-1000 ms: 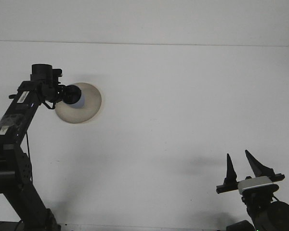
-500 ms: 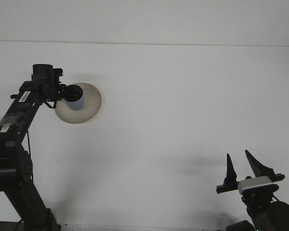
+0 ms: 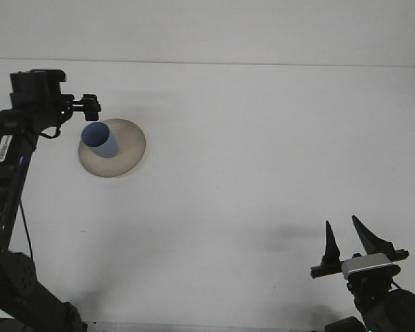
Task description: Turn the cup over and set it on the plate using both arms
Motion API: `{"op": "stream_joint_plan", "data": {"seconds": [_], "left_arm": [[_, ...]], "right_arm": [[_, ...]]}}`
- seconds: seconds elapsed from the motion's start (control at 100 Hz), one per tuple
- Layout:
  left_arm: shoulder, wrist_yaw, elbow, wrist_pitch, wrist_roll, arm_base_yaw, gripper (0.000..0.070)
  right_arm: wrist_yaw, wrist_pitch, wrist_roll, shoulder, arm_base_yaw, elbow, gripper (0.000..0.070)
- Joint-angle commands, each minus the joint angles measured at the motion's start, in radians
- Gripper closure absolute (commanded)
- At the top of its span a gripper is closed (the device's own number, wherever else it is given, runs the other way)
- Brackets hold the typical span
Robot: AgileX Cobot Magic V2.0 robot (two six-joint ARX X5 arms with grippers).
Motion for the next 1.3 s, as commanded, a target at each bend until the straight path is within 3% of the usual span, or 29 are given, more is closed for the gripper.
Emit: {"op": "stream_joint_plan", "data": {"seconds": [0.0, 0.21, 0.4, 0.51, 0.57, 0.61, 0.68, 0.69, 0.81, 0.92, 1.24, 1.29], "left_arm": [[-0.045, 0.001, 0.029, -0.009, 0.016, 0.004, 0.0181], [-0.218, 0.002, 0.027, -0.149, 0.016, 0.010, 0.0222], [-0.379, 0.037, -0.078, -0.186, 0.016, 0.029, 0.0477], [-0.528, 0.037, -0.288, -0.059, 0.016, 0.049, 0.0612], [-0.623, 0.034, -0.440, 0.054, 0.016, 0.061, 0.0698], [-0.690, 0.024, -0.547, 0.139, 0.006, 0.068, 0.0688], [-0.806, 0.006, -0.738, 0.294, -0.011, 0.076, 0.0688], [-0.821, 0.002, -0.763, 0.315, -0.013, 0.076, 0.0688], [-0.992, -0.009, -1.041, 0.546, -0.027, 0.076, 0.0688], [-1.113, -0.009, -1.218, 0.658, -0.032, 0.076, 0.0688], [-1.230, -0.008, -1.291, 0.648, -0.057, 0.076, 0.0688], [-1.239, -0.008, -1.291, 0.647, -0.086, 0.076, 0.0688]], "right_arm": [[0.000, 0.009, 0.018, 0.004, 0.002, 0.005, 0.0336], [0.000, 0.009, 0.018, 0.004, 0.002, 0.005, 0.0336], [0.001, 0.009, 0.021, 0.004, 0.002, 0.005, 0.0336], [0.002, 0.010, 0.022, 0.004, 0.002, 0.005, 0.0339], [0.008, 0.011, 0.027, 0.004, 0.002, 0.005, 0.0379], [0.008, 0.014, 0.031, 0.003, 0.002, 0.005, 0.0453], [0.008, 0.018, 0.058, 0.003, 0.002, 0.005, 0.0694], [0.008, 0.018, 0.062, 0.003, 0.002, 0.005, 0.0700], [0.024, 0.019, 0.085, 0.003, 0.002, 0.005, 0.0695], [0.026, 0.019, 0.085, 0.003, 0.002, 0.005, 0.0695], [0.026, 0.026, 0.099, 0.003, 0.002, 0.006, 0.0695], [0.026, 0.030, 0.099, 0.003, 0.002, 0.006, 0.0695]]}}
